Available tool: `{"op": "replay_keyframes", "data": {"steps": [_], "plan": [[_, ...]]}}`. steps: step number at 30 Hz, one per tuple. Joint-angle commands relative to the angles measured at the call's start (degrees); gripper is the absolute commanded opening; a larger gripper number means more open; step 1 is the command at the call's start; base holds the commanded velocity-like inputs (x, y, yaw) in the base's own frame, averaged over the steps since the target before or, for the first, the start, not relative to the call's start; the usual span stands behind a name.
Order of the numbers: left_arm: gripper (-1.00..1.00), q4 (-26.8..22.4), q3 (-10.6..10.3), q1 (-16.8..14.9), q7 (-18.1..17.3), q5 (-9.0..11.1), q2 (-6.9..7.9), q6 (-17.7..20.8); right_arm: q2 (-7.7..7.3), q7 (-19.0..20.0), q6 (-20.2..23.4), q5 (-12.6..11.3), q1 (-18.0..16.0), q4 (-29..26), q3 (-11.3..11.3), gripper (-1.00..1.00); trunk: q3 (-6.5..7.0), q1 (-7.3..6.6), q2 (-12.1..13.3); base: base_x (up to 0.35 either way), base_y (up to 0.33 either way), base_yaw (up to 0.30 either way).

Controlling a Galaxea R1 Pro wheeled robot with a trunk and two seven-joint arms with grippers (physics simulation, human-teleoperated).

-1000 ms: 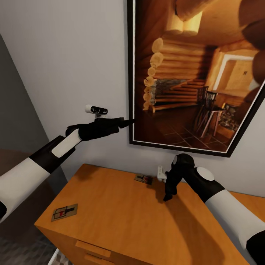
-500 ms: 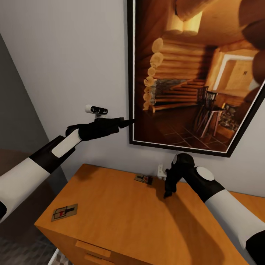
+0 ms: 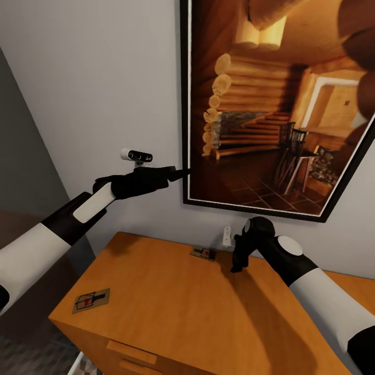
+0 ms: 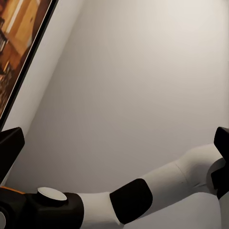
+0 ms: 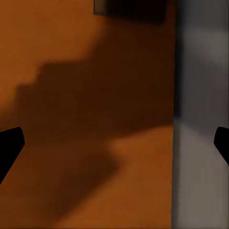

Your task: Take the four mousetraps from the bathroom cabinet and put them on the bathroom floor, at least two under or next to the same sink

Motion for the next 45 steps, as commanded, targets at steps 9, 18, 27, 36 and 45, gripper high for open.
{"op": "replay_keyframes", "data": {"steps": [9, 18, 27, 36, 45], "plan": [[1.00, 0.0, -0.2, -0.1, 0.0, 0.6, 0.06, 0.5, 1.13, -0.1, 0.4, 0.2, 0.0, -0.2, 0.3, 1.00, -0.08, 0.01, -0.1, 0.000, 0.000, 0.000], [1.00, 0.0, -0.2, -0.1, 0.0, 0.6, 0.06, 0.5, 2.30, -0.8, 0.3, 0.3, 0.0, -0.3, 0.3, 1.00, -0.08, 0.01, -0.1, 0.000, 0.000, 0.000], [1.00, 0.0, -0.2, -0.1, 0.0, 0.6, 0.06, 0.5, 3.13, -1.7, 0.2, 0.3, 0.0, -0.4, 0.3, 1.00, -0.08, 0.01, -0.1, 0.000, 0.000, 0.000], [1.00, 0.0, -0.2, -0.1, 0.0, 0.6, 0.06, 0.5, 4.25, -4.0, 0.2, 0.2, 0.0, -0.4, 0.3, 1.00, -0.08, 0.01, -0.1, 0.000, 0.000, 0.000], [1.00, 0.0, -0.2, -0.1, 0.0, 0.6, 0.06, 0.5, 4.49, -8.2, 0.3, 0.2, -0.1, -0.2, 0.3, 1.00, -0.08, 0.01, -0.1, 0.000, 0.000, 0.000]]}}
